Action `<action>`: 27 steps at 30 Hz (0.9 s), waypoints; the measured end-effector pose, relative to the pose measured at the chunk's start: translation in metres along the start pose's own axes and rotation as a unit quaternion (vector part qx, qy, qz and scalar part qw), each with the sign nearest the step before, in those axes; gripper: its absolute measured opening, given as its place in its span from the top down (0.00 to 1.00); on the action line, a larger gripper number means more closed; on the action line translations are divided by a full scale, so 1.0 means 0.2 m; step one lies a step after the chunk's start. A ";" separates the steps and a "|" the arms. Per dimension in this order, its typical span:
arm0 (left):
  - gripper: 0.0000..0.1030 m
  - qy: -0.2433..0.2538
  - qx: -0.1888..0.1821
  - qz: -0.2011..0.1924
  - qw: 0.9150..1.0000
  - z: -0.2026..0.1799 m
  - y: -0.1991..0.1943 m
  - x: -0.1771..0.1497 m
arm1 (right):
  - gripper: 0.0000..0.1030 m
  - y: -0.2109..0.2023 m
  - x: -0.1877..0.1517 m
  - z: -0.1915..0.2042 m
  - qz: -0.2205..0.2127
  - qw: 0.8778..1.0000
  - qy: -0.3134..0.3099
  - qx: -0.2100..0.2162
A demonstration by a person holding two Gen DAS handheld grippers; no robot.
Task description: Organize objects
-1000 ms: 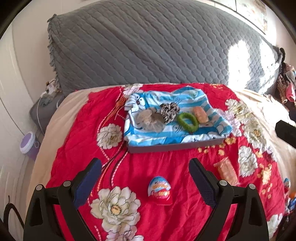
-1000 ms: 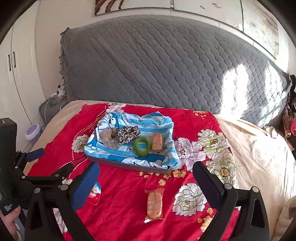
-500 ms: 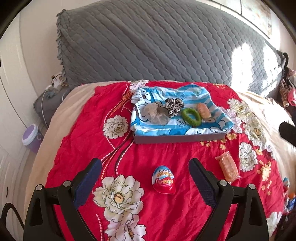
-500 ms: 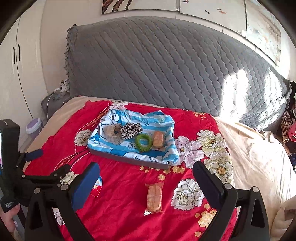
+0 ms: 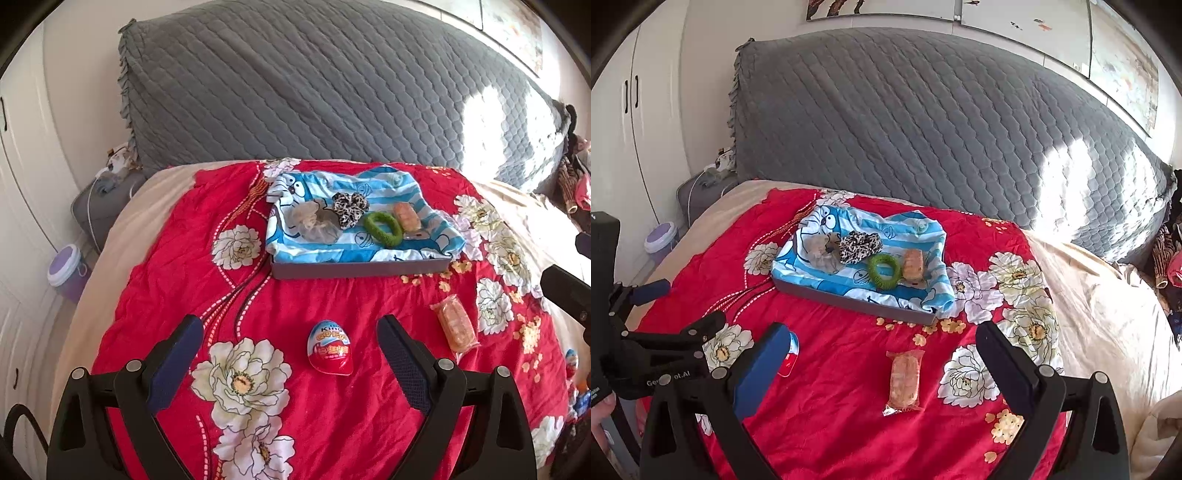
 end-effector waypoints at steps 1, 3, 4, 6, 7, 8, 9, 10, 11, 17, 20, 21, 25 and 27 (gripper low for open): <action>0.07 0.000 -0.001 0.000 1.000 0.00 0.00 0.00 | 0.02 0.00 0.00 0.00 0.000 1.000 -0.001 -0.001; 0.07 -0.001 0.000 0.000 1.000 0.00 -0.01 -0.02 | 0.02 -0.01 -0.01 0.00 -0.001 1.000 -0.002 0.000; 0.07 -0.001 0.000 -0.001 1.000 0.00 -0.01 -0.02 | 0.02 -0.01 -0.01 0.00 -0.002 1.000 -0.002 -0.001; 0.07 -0.002 0.000 0.001 1.000 0.00 -0.01 -0.03 | 0.02 -0.02 -0.01 0.01 -0.004 1.000 -0.003 0.000; 0.07 -0.002 -0.002 0.002 1.000 0.00 -0.01 -0.05 | 0.02 -0.02 -0.01 0.01 -0.005 1.000 -0.003 -0.002; 0.07 -0.002 -0.002 0.003 1.000 -0.01 -0.01 -0.06 | 0.02 -0.02 -0.02 0.01 -0.007 1.000 -0.004 -0.001; 0.07 0.001 -0.001 0.006 1.000 -0.01 0.00 -0.07 | 0.02 -0.02 -0.02 0.01 -0.005 1.000 -0.005 -0.001; 0.07 0.001 -0.001 0.006 1.000 -0.02 0.00 -0.08 | 0.02 -0.02 -0.03 0.01 -0.006 1.000 -0.006 -0.002; 0.07 0.001 -0.002 0.007 1.000 -0.02 0.00 -0.09 | 0.02 -0.03 -0.03 0.01 -0.007 1.000 -0.006 -0.003; 0.07 0.005 -0.008 0.011 1.000 -0.04 0.00 -0.12 | 0.02 -0.02 -0.08 0.01 0.001 1.000 -0.008 -0.002; 0.07 0.004 -0.008 0.012 1.000 -0.04 0.00 -0.13 | 0.02 -0.02 -0.11 0.01 0.005 1.000 -0.011 -0.002; 0.07 0.004 -0.007 0.014 1.000 -0.05 0.00 -0.13 | 0.02 -0.02 -0.12 0.01 0.009 1.000 -0.012 -0.002; 0.07 0.006 -0.008 0.018 1.000 -0.05 0.02 -0.15 | 0.02 0.00 -0.16 0.02 0.019 1.000 -0.012 0.001; 0.07 0.006 -0.008 0.021 1.000 -0.05 0.02 -0.16 | 0.02 0.01 -0.18 0.03 0.024 1.000 -0.014 0.002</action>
Point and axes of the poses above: each gripper's, at about its wrist camera, not at the fingertips, and y roughly the way its jaws point, z to its left, x to its top, the point moved 3 cm from there along y, roughly the way its jaws point, and after that the axes turned 15 degrees about -x, right-handed, at the moved point
